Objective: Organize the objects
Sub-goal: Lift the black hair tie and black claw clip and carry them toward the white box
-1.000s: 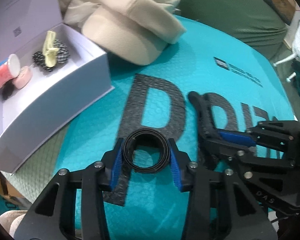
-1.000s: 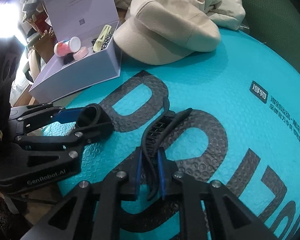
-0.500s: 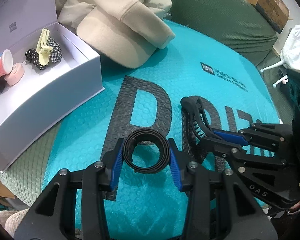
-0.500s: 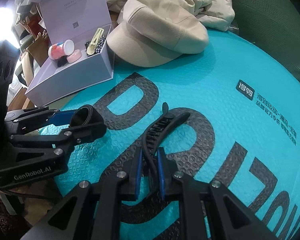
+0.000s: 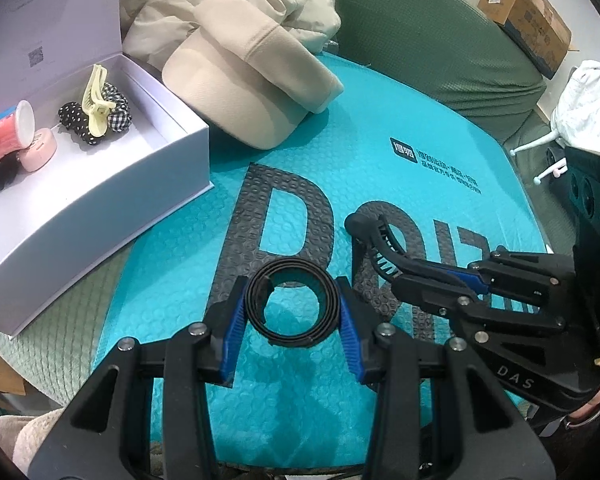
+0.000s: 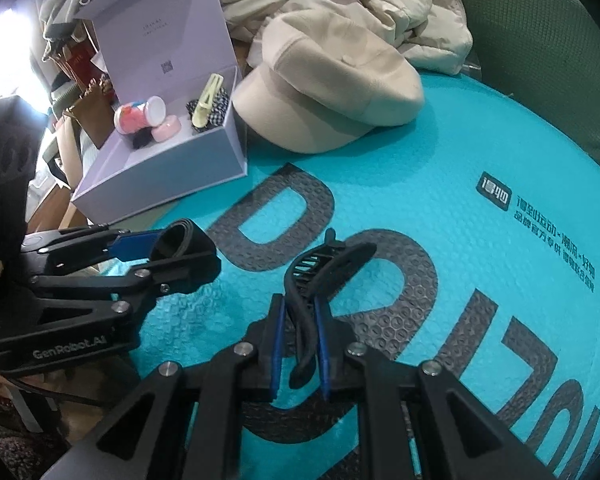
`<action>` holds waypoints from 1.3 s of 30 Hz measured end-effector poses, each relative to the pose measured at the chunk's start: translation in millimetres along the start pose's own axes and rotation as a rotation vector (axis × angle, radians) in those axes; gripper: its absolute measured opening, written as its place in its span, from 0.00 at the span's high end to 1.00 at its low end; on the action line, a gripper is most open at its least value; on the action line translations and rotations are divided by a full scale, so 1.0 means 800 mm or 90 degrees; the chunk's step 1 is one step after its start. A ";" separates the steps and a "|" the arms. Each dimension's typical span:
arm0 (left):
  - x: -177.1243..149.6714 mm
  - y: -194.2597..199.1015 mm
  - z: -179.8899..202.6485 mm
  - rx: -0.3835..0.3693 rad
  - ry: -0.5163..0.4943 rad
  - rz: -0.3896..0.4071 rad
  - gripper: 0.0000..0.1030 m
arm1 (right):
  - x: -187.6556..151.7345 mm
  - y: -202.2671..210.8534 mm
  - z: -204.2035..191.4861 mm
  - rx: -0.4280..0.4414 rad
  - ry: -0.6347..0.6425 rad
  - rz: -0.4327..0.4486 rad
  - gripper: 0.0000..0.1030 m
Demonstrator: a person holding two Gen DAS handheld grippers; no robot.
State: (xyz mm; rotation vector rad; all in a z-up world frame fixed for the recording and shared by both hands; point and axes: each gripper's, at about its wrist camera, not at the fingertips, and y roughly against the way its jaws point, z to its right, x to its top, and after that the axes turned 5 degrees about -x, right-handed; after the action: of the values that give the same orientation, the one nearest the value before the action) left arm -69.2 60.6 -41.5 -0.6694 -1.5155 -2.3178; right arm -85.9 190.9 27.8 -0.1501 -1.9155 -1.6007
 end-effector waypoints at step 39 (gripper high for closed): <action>0.011 0.033 -0.027 0.012 0.028 0.015 0.61 | 0.013 -0.051 -0.012 -0.045 -0.032 -0.026 0.81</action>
State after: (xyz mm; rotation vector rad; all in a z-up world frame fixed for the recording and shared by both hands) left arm -69.1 30.4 -23.6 -0.6245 -1.4989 -2.2831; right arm -109.2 169.0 -0.6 -0.1845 -1.9123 -1.7075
